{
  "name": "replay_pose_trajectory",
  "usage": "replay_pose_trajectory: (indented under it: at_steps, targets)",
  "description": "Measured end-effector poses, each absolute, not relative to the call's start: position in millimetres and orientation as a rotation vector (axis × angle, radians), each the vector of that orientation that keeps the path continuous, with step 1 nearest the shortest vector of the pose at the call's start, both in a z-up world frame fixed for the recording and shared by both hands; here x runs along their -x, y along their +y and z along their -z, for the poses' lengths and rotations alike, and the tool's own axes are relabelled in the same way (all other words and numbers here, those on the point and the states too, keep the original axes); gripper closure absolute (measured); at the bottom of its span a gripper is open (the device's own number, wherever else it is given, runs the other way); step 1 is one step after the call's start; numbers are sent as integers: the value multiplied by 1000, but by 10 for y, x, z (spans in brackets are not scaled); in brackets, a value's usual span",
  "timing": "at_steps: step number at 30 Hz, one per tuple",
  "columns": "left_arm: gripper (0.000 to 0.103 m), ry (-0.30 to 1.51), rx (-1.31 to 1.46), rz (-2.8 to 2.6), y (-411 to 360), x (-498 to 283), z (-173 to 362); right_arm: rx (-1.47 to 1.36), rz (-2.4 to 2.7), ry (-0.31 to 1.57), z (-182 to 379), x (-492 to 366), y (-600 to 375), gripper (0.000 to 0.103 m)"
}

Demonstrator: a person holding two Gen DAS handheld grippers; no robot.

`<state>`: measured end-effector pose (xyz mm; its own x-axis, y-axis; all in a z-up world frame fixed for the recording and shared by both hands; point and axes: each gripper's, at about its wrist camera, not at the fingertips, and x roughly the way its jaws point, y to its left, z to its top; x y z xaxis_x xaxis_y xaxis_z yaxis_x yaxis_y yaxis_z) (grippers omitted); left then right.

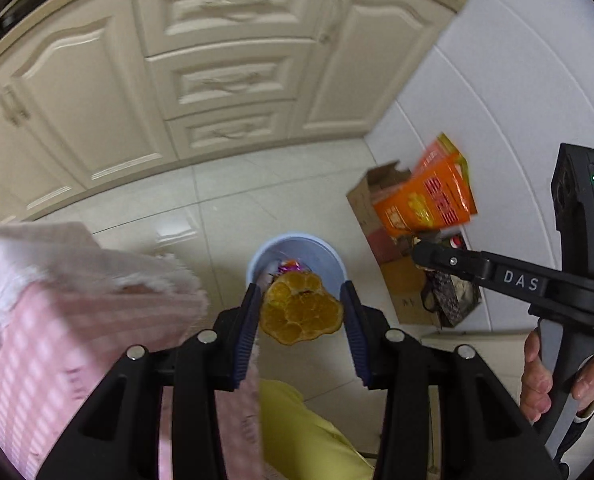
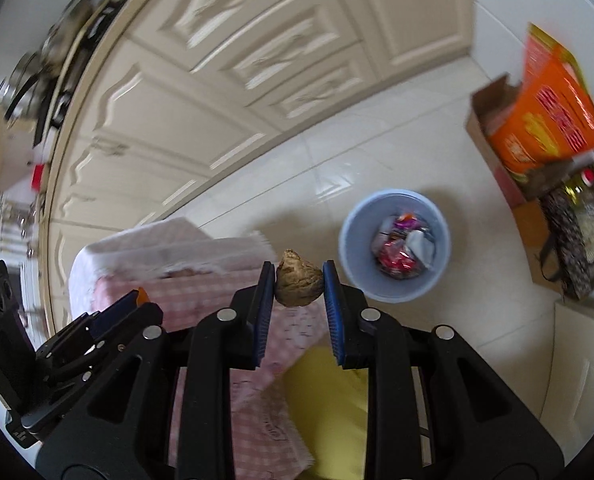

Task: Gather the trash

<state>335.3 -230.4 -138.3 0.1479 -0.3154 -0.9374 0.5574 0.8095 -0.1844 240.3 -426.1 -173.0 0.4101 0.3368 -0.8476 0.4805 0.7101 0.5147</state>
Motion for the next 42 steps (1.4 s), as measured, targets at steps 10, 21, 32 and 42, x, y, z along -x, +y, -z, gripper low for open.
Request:
replay_pose_trajectory:
  at_steps: [10, 21, 32, 42]
  targets:
    - [31, 1332, -322, 643, -3005, -3240, 1738, -912, 196, 1215, 2082, -2039, -4785, 78]
    - [31, 1356, -309, 554, -2808, -3330, 1819, -837, 94, 1279, 2151, -2277, -4561, 76]
    - [31, 1331, -237, 472, -2454, -3243, 1702, -734, 61, 1249, 1851, -2341, -4343, 39]
    - [31, 1304, -212, 488, -2371, -2895, 1577, -699, 43, 1224, 1691, -2042, -4230, 39]
